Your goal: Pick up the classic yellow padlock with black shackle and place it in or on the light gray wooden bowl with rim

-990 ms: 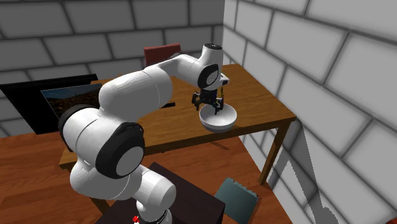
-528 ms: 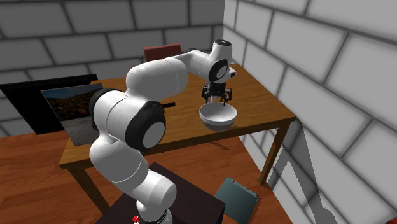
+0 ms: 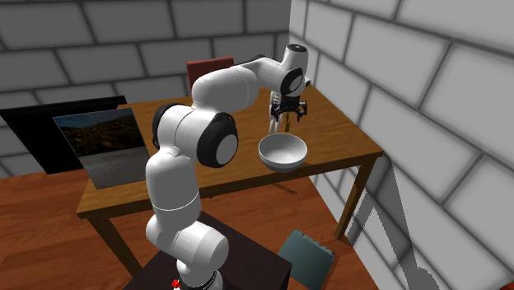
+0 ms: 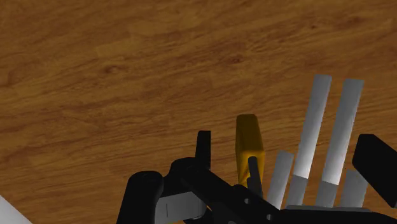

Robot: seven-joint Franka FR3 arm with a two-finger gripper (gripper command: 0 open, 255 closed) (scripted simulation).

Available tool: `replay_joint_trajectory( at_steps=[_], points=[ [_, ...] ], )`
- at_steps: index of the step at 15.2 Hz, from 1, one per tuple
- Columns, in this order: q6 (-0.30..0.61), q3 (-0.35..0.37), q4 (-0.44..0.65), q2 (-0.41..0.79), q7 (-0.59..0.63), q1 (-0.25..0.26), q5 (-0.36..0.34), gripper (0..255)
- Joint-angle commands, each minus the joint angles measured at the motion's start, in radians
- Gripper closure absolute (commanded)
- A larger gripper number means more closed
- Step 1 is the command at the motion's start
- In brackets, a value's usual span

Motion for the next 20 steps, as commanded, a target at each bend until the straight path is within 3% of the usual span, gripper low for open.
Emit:
replay_joint_trajectory(
  at_steps=[1, 9, 17, 18, 20],
  points=[
    [-0.008, 0.004, 0.092, 0.070, -0.038, 0.000, 0.017, 0],
    [0.082, 0.009, 0.029, 0.098, -0.045, 0.003, 0.026, 0],
    [0.082, 0.009, 0.030, 0.098, -0.045, 0.003, 0.026, 0],
    [0.082, 0.009, 0.030, 0.098, -0.045, 0.003, 0.026, 255],
    [0.082, 0.009, 0.030, 0.098, -0.045, 0.003, 0.026, 255]
  ],
)
